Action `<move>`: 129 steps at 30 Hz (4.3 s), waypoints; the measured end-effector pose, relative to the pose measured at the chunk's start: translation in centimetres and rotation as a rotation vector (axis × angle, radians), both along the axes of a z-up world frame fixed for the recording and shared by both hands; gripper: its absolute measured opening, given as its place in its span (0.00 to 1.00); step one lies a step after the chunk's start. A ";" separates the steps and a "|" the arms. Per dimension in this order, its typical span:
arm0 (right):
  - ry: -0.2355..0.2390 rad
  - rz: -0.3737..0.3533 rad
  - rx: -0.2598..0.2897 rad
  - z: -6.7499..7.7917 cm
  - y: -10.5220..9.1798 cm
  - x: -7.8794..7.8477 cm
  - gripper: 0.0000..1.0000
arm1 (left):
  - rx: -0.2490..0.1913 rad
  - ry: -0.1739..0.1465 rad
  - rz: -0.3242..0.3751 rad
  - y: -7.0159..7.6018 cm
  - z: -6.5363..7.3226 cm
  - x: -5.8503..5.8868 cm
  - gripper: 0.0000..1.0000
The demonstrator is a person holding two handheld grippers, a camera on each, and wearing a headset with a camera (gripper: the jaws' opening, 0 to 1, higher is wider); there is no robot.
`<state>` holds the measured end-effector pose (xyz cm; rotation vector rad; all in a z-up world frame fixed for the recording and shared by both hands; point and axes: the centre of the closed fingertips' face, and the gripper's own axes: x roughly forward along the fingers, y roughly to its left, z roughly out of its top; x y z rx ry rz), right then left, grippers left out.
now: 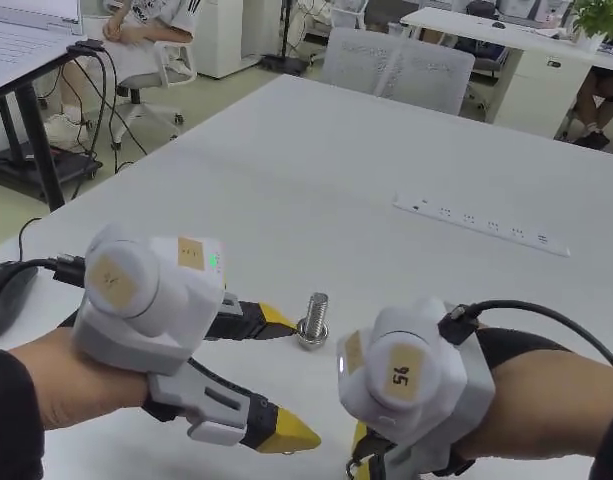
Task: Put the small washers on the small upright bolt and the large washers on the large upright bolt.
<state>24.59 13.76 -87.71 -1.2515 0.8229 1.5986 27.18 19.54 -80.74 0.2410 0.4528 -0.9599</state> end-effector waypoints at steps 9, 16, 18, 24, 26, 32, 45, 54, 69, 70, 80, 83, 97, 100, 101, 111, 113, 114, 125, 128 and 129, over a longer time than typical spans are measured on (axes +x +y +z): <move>0.006 -0.039 -0.020 0.0 -1.4 0.7 0.13 | -0.001 0.000 -0.003 -0.1 0.1 0.0 0.63; 0.015 -0.076 -0.015 0.6 -2.3 1.1 0.13 | 0.000 0.001 -0.007 -0.2 0.0 0.0 0.63; 0.014 -0.088 -0.015 0.8 -2.7 1.3 0.13 | -0.001 0.001 -0.007 -0.2 0.0 0.0 0.63; 0.016 -0.131 -0.015 1.3 -3.9 1.9 0.13 | -0.002 0.000 -0.005 -0.2 0.1 0.0 0.63; 0.026 -0.148 -0.006 1.6 -4.2 1.9 0.13 | -0.001 -0.001 -0.005 -0.2 0.1 0.0 0.63; 0.015 -0.201 0.009 2.7 -5.5 3.1 0.13 | -0.002 0.001 -0.005 -0.2 0.0 0.0 0.63; -0.030 -0.283 0.035 5.3 -7.7 5.7 0.13 | 0.001 0.001 -0.005 -0.3 0.1 0.0 0.63; -0.075 -0.318 0.060 7.3 -8.1 7.9 0.13 | 0.003 0.001 -0.006 -0.2 0.1 0.0 0.63; -0.129 -0.292 0.081 8.6 -6.1 10.8 0.13 | 0.007 0.008 -0.006 -0.1 -0.1 0.0 0.63; -0.129 -0.288 0.084 8.6 -5.8 11.0 0.13 | 0.007 0.009 -0.004 -0.1 -0.2 0.0 0.63; -0.124 -0.265 0.068 7.9 -4.8 11.9 0.13 | 0.005 0.013 0.001 0.1 -0.3 0.1 0.63; -0.118 -0.260 0.061 7.6 -4.8 12.0 0.13 | 0.004 0.013 0.000 0.1 -0.3 0.0 0.63; -0.099 -0.259 0.038 6.6 -4.6 12.1 0.13 | -0.001 0.012 0.003 0.2 -0.3 0.0 0.62; -0.094 -0.259 0.032 6.4 -4.7 12.1 0.13 | -0.002 0.013 0.004 0.2 -0.3 0.0 0.62; -0.095 -0.259 0.032 6.4 -4.6 12.1 0.13 | 0.001 0.012 0.004 0.2 -0.3 0.0 0.62; -0.084 -0.258 0.027 5.9 -4.5 12.2 0.13 | -0.001 0.014 0.010 0.3 -0.3 0.0 0.62; -0.081 -0.256 0.025 5.7 -4.5 12.1 0.13 | 0.000 0.014 0.011 0.3 -0.3 0.0 0.62; -0.080 -0.256 0.022 5.6 -4.5 12.1 0.13 | 0.000 0.015 0.012 0.3 -0.3 0.0 0.62; -0.067 -0.250 -0.004 4.7 -4.6 11.9 0.13 | 0.001 0.018 0.014 0.5 -0.4 0.0 0.62; -0.066 -0.242 -0.011 4.3 -4.6 11.9 0.13 | -0.001 0.019 0.014 0.5 -0.4 0.0 0.62; -0.065 -0.241 -0.013 4.2 -4.6 11.9 0.13 | 0.000 0.019 0.014 0.5 -0.4 0.0 0.62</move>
